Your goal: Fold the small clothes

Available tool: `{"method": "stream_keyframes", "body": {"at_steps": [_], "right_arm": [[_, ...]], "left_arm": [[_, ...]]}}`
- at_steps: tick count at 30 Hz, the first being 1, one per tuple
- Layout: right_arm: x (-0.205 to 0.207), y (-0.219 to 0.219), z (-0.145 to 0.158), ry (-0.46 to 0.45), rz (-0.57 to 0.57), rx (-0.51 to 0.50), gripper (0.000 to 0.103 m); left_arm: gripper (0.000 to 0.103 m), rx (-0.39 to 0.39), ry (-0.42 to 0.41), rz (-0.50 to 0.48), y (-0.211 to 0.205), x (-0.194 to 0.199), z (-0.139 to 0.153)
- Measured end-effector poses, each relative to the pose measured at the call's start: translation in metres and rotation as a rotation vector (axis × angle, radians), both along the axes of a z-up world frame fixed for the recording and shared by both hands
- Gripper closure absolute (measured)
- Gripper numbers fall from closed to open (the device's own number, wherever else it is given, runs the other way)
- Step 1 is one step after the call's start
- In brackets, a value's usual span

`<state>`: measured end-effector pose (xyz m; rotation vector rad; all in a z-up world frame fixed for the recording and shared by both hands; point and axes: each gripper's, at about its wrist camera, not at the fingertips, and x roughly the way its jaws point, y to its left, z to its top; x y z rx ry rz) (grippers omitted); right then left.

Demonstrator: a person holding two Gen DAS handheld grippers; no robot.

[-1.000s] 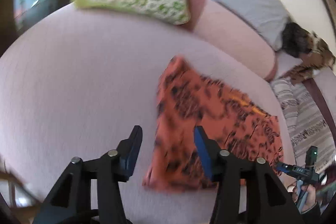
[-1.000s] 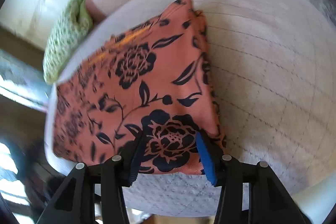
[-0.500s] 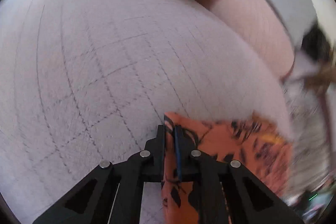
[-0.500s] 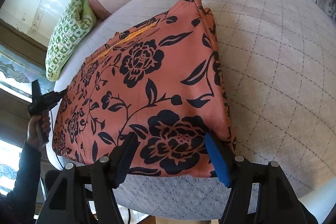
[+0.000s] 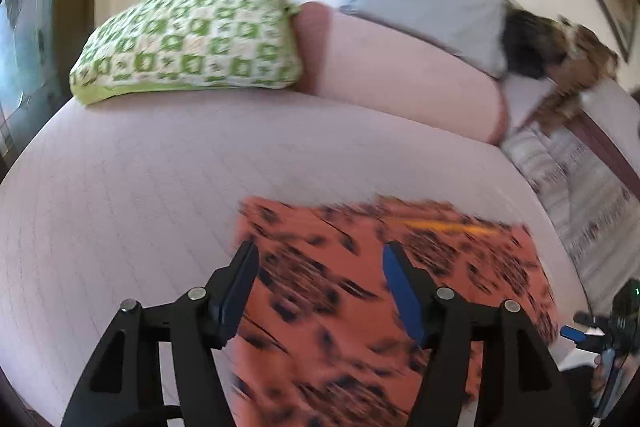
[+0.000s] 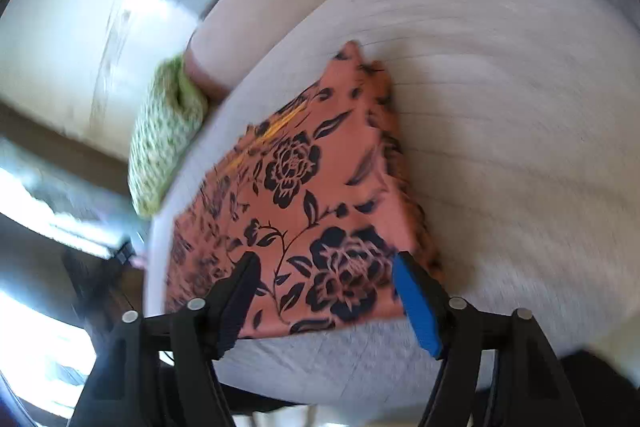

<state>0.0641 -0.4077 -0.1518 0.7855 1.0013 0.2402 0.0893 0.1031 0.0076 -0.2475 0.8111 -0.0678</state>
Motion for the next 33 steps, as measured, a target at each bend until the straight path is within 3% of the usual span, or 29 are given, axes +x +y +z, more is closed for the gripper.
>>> {"method": "stream_keyframes", "body": {"at_steps": [3, 5, 11, 12, 13, 14, 18, 21, 22, 24, 25, 26, 29, 33], "right_arm": [[-0.027, -0.01, -0.024, 0.078, -0.091, 0.162, 0.028], [-0.035, -0.009, -0.038, 0.105, -0.119, 0.212, 0.028], [-0.023, -0.016, -0.064, 0.096, -0.268, 0.358, 0.029], [-0.021, -0.016, -0.064, 0.092, -0.27, 0.359, 0.035], [-0.018, -0.016, -0.062, 0.088, -0.26, 0.31, 0.077], [-0.017, -0.016, -0.061, 0.095, -0.256, 0.262, 0.096], [-0.019, -0.008, -0.04, 0.045, -0.21, 0.128, 0.096], [-0.011, -0.004, -0.049, 0.113, -0.162, 0.057, 0.089], [-0.011, -0.007, -0.055, 0.137, -0.161, 0.094, 0.083], [-0.017, -0.018, -0.049, 0.131, -0.166, 0.09, 0.058], [-0.021, -0.025, -0.042, 0.121, -0.173, 0.057, 0.035], [-0.025, -0.031, -0.034, 0.101, -0.189, 0.034, 0.031], [-0.014, -0.049, -0.009, 0.027, -0.167, -0.046, 0.031], [0.051, -0.046, 0.003, -0.039, -0.008, -0.076, 0.031]], "left_arm": [[0.037, 0.017, 0.006, -0.043, -0.04, -0.016, -0.018], [0.037, 0.029, 0.054, -0.081, -0.062, -0.013, -0.036], [0.037, 0.042, 0.166, -0.065, -0.073, -0.007, -0.081], [0.037, 0.036, 0.167, -0.062, -0.071, -0.009, -0.088], [0.037, 0.057, 0.153, -0.068, -0.072, -0.011, -0.089], [0.037, 0.082, 0.151, -0.078, -0.075, -0.016, -0.085], [0.037, 0.073, 0.142, -0.06, -0.075, -0.019, -0.069], [0.037, 0.073, 0.123, -0.05, -0.073, -0.007, -0.064], [0.037, 0.087, 0.14, -0.059, -0.073, -0.005, -0.068], [0.037, 0.13, 0.195, -0.067, -0.075, 0.0, -0.088], [0.036, 0.153, 0.157, -0.073, -0.077, -0.004, -0.091], [0.036, 0.175, 0.137, -0.08, -0.079, -0.006, -0.092], [0.033, 0.202, 0.125, -0.085, -0.084, -0.007, -0.094], [0.033, 0.152, 0.118, -0.082, -0.076, -0.008, -0.094]]}}
